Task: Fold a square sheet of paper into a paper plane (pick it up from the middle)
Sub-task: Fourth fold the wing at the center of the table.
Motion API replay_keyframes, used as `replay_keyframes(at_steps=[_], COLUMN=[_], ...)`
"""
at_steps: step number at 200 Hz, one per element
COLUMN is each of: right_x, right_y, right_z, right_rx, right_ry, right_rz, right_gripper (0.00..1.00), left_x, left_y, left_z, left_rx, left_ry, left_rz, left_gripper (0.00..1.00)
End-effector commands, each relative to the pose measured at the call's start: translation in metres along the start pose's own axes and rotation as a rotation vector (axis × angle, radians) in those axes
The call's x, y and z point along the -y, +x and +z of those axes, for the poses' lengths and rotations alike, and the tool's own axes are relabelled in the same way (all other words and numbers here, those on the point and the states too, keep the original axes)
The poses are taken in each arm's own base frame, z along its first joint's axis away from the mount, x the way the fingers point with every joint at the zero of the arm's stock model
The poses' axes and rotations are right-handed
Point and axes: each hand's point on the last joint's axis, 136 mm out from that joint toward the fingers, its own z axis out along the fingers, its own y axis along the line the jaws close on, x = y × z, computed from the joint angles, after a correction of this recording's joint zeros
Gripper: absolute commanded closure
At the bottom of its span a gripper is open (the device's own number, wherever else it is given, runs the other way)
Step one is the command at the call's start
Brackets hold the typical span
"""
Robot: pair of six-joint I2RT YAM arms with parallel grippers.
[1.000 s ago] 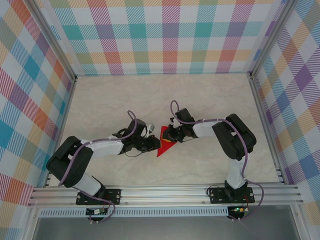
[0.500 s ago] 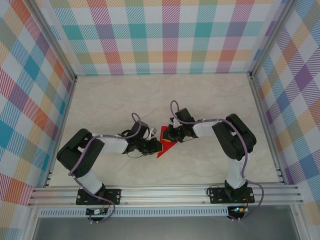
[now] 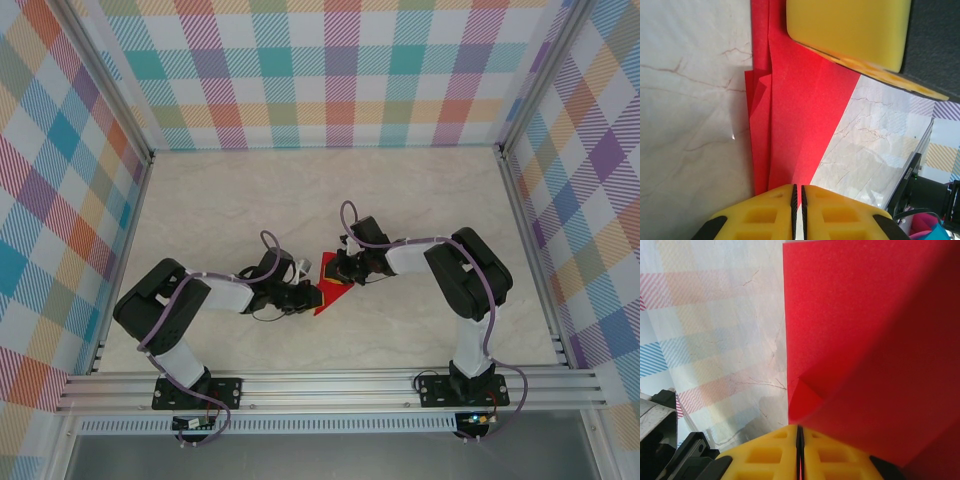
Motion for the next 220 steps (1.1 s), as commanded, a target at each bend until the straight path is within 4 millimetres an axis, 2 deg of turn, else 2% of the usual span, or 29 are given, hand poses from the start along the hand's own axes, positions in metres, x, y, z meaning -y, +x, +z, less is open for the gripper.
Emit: replay_keyframes(at_steps=[1,55,106,139,154,177,220], right_x=[0.045,0.047,0.048,0.048,0.048,0.049,0.049], right_y=[0.018,0.018,0.019,0.018,0.018,0.019,0.019], right_z=[0.012,0.012,0.012,0.012,0.013,0.013,0.013], right_rx=[-0.053,-0.053,-0.053,-0.054,-0.055,-0.055,-0.055], right_ry=[0.142,0.149,0.153,0.156,0.155,0.157,0.157], right_rz=[0.070,0.071,0.074,0.077,0.078,0.078,0.079], right_gripper=[0.90,0.90,0.90,0.89,0.89,0.89,0.89], left_x=[-0.029,-0.033,-0.055,-0.056,-0.052,-0.039,0.004], left_y=[0.041,0.057,0.071,0.080,0.084,0.076,0.035], left_z=[-0.003,-0.009,-0.017,-0.023,-0.025,-0.028,-0.046], left_rx=[-0.129,-0.200,-0.255,-0.299,-0.319,-0.281,-0.092], left_ry=[-0.082,-0.098,-0.222,-0.237,-0.225,-0.189,-0.137], left_rz=[-0.081,-0.057,-0.068,-0.049,-0.030,-0.006,0.061], left_gripper=[0.86,0.86,0.86,0.86,0.86,0.87,0.87])
